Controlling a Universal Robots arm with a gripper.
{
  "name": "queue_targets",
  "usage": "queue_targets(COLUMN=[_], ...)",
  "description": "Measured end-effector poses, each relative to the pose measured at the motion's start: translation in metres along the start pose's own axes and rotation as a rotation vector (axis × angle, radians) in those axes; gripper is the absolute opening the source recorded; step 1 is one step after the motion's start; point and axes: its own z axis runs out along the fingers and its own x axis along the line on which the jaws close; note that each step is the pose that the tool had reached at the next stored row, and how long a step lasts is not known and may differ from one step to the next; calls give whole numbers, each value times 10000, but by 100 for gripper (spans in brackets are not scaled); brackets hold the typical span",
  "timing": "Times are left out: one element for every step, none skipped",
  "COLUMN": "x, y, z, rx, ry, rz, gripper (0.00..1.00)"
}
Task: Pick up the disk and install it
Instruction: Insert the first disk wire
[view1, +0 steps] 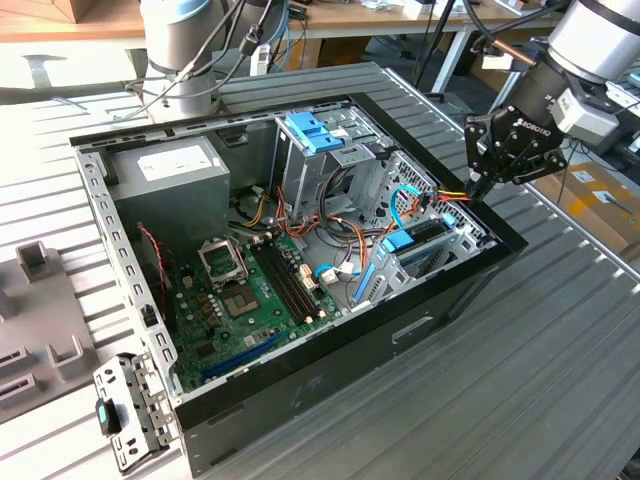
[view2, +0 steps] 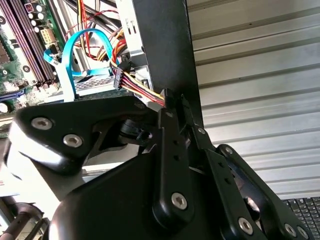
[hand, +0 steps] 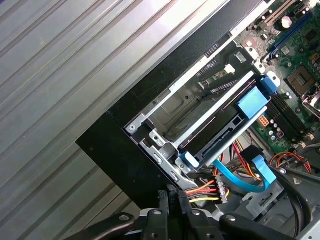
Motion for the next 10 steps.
queue_targets(x=[0, 1, 2, 2, 3, 4, 5, 6, 6, 7], y=[-1, -1, -2, -2, -3, -4, -5, -5, -6, -7], z=[0, 1, 1, 1, 1, 1, 1, 1, 1, 1], rx=[1, 1, 2, 2, 2, 2, 2, 2, 2, 2], ry=[-1, -2, -2, -2, -2, -2, -2, -2, -3, -2], rz=[0, 0, 0, 0, 0, 0, -1, 0, 0, 0], gripper=[18, 18, 18, 18, 18, 18, 18, 18, 18, 18])
